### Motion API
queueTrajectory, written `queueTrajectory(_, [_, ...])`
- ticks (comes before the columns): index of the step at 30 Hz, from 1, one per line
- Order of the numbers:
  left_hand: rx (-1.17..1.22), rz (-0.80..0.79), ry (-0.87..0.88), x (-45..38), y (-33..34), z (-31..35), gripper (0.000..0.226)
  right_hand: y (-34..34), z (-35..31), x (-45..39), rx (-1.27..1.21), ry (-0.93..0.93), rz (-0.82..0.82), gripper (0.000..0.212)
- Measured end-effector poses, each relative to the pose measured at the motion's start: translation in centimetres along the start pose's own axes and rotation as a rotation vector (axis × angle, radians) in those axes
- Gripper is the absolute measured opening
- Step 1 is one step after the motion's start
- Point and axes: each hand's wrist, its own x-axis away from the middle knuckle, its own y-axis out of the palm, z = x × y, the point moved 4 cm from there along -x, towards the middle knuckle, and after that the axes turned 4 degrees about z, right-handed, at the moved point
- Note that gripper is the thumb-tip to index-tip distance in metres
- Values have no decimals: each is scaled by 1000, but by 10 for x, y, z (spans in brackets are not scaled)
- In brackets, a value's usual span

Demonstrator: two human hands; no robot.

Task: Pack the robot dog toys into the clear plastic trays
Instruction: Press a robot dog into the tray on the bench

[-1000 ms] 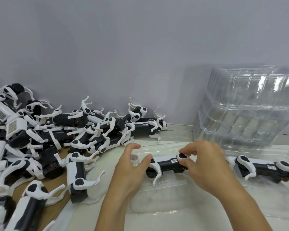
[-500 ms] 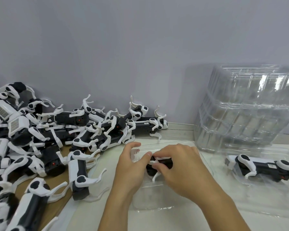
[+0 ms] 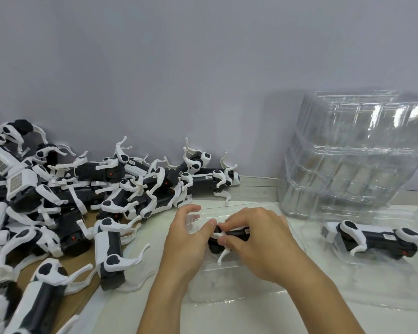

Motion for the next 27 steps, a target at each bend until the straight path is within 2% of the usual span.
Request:
queueTrajectory(4, [-6,25,-4,0,-3,2,24,-5,1,0,-27,-15,23,20])
queueTrajectory(9, [-59,48,3,-2,-11,3,25,-28,23,-3,169,86,110,28])
queueTrajectory(13, [-123,62,34,-1,-16,6,31,-29,35,0,23,140,68,33])
queueTrajectory(15, [-256,101,138,1,-17,13,37,-25,35,0,1,127,61,38])
queueTrajectory(17, [-455,121,337,6,-14,29,39,-24,35,0,-21,133,63,40])
queueTrajectory(19, [-597,3,534,11,-2,48,35,-24,36,-1,-49,135,74,40])
queueTrajectory(21, [-708,-198,594,14,14,57,36,-24,36,-1,-60,124,87,39])
queueTrajectory(23, [-812,-314,544,14,23,55,46,-23,36,-2,-72,121,95,38])
queueTrajectory(27, [-869,-388,393,12,21,43,68,-21,41,-2,-124,134,105,34])
